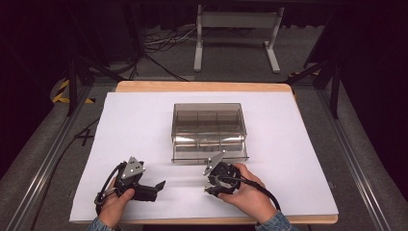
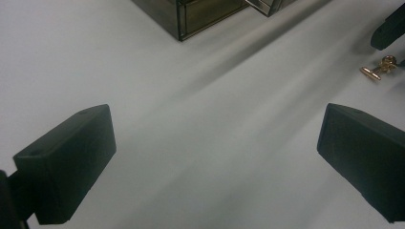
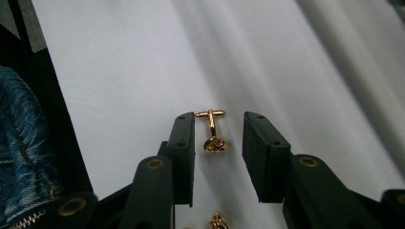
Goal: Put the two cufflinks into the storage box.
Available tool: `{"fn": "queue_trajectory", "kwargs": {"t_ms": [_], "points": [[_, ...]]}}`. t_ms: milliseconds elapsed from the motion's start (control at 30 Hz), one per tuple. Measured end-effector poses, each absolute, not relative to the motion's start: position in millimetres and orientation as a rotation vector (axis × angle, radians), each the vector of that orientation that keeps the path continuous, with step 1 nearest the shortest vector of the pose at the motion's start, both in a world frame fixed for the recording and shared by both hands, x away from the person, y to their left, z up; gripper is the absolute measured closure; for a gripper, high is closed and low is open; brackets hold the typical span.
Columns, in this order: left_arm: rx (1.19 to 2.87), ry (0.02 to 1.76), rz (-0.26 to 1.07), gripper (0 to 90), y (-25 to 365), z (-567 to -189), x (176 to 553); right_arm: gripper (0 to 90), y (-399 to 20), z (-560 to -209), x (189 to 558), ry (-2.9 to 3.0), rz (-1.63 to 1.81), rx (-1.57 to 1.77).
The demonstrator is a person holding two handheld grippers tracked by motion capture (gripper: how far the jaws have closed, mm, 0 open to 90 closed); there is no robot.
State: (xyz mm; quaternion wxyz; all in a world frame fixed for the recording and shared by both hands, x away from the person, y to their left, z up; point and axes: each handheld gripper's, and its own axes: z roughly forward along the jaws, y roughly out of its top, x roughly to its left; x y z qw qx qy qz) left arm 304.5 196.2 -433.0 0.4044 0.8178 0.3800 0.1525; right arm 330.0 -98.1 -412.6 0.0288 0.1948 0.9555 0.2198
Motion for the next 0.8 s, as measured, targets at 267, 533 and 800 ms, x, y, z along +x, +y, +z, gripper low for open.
{"fn": "queue_trajectory", "kwargs": {"t_ms": [267,533,800], "points": [[2.067,0.96,0.386,0.2,195.8,-433.3,304.4,68.3,-95.2,-418.5,330.0,2.952,0.651,0.589],[2.073,0.959,0.391,0.1,195.6,-433.3,304.4,74.2,-92.6,-420.6,328.0,2.936,0.615,0.559],[2.073,0.959,0.392,0.1,195.6,-433.4,304.3,78.2,-91.7,-420.0,326.8,2.938,0.608,0.554]]}}
